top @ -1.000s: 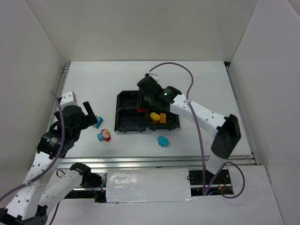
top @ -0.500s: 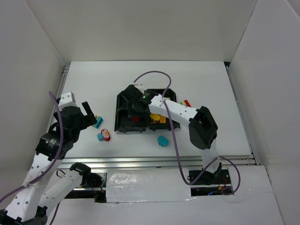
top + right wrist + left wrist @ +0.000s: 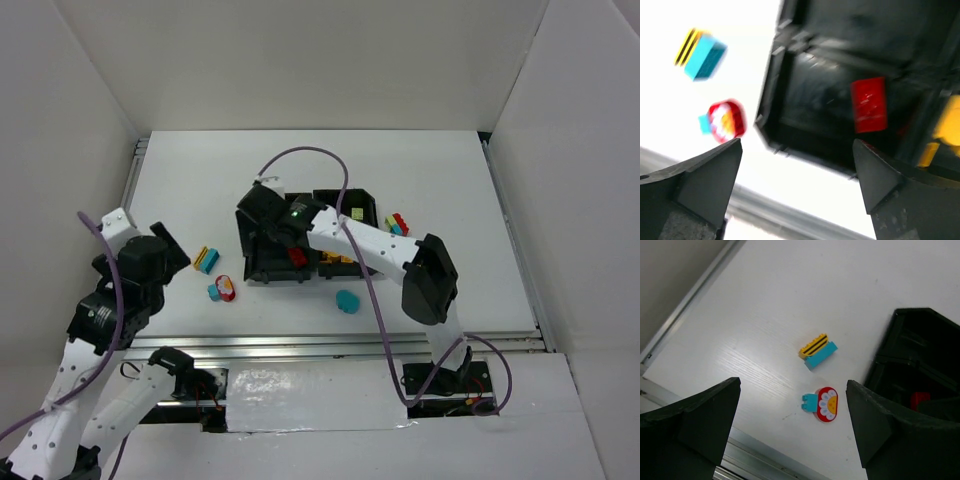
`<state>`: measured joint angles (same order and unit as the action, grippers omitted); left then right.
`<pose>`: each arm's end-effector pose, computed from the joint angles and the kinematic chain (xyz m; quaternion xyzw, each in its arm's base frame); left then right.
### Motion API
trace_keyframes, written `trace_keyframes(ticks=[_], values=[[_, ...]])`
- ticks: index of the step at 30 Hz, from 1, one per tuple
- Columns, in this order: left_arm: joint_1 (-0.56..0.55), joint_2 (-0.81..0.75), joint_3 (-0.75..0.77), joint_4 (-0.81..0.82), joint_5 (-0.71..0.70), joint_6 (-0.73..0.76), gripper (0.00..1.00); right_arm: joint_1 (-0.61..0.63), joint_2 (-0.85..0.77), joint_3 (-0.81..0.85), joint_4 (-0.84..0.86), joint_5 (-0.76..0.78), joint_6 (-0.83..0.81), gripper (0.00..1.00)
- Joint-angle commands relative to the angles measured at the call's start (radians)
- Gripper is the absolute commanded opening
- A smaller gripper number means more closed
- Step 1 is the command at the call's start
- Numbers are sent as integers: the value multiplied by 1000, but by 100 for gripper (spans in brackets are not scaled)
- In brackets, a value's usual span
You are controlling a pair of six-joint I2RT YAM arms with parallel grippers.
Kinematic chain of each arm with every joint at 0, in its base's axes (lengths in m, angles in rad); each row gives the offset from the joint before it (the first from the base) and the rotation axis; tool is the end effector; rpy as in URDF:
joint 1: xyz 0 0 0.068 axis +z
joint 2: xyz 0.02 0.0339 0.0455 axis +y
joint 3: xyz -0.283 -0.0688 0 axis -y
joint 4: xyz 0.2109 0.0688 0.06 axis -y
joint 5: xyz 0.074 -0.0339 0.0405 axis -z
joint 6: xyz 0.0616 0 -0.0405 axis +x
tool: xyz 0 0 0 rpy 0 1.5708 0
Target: Sort the legos into containers by color
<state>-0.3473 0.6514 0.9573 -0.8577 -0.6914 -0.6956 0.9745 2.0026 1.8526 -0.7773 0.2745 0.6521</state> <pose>0.0899 0.0092 0.3421 -0.3051 0.7803 0.0279 0.5453 0.2586 0.3513 0.2917 -0.1081 0.9345 0.1384 0.3095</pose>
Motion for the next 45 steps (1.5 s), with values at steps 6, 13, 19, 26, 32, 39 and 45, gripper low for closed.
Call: trace_keyframes(ticks=[6,13,19,26,32,39,45], values=[[7,-185,64,-173,-263,-246,99,184,194,299,-66,49,-66,100],[7,-243,43,-122,-237,-200,100,220,321,373,-40,19,-48,100],[7,-226,31,-63,-178,-130,99,233,403,401,3,-20,-80,100],[7,-228,26,-46,-155,-111,99,236,449,405,35,-12,-83,100],[7,-226,20,-30,-143,-97,100,244,466,395,70,3,-85,100],[7,-230,18,-26,-134,-87,100,251,492,401,116,-17,-89,97],[7,-233,17,-23,-131,-84,100,253,522,419,113,-6,-88,93]])
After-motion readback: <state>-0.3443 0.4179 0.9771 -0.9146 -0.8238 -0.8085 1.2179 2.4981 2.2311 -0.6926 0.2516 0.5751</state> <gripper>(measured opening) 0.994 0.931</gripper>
